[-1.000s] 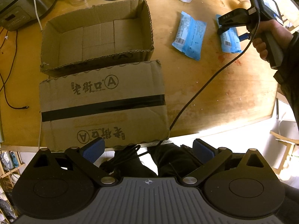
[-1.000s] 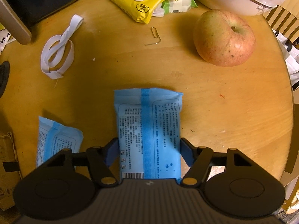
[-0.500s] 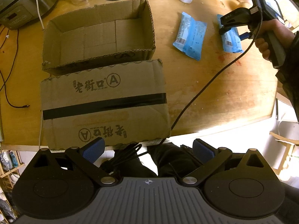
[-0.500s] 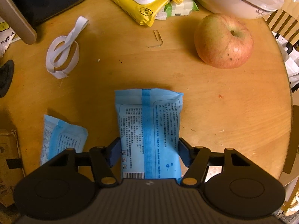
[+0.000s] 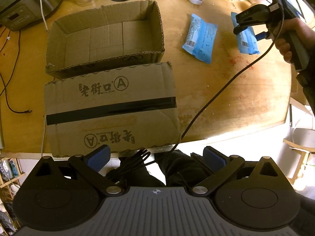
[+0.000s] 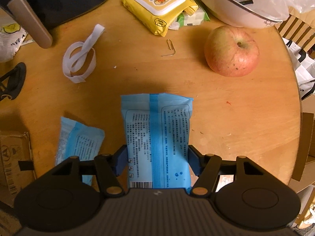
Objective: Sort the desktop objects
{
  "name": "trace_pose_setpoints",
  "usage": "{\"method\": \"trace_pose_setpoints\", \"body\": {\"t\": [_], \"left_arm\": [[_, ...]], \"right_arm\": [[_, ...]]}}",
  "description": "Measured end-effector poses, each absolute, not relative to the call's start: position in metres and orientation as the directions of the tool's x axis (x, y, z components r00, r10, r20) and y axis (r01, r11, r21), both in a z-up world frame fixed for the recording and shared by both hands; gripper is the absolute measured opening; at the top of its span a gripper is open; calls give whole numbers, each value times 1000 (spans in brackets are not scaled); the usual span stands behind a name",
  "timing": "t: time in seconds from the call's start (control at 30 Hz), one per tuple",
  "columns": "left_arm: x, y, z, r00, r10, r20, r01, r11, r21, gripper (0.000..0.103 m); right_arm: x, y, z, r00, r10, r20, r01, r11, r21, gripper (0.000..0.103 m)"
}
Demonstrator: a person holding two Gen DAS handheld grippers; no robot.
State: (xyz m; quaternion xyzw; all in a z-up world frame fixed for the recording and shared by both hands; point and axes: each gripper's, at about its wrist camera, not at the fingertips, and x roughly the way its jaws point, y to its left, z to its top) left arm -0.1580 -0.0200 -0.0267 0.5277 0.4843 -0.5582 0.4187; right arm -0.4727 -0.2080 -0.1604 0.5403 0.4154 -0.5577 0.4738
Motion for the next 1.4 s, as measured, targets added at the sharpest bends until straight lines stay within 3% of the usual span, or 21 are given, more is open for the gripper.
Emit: {"method": "trace_pose_setpoints", "body": {"t": [1.07,1.4], "left_arm": [[-131,-20,-18,-123,11,-992,979,-165,-123,103],[-121,-17,-16,-133,-2,-991,979,-159,-131,103]], "right_arm": [[-451,-180,-70,66,-103,-992,982,-172,83,62],[-438,-179,-65,60,-105,-993,984,-159,76,62]]}}
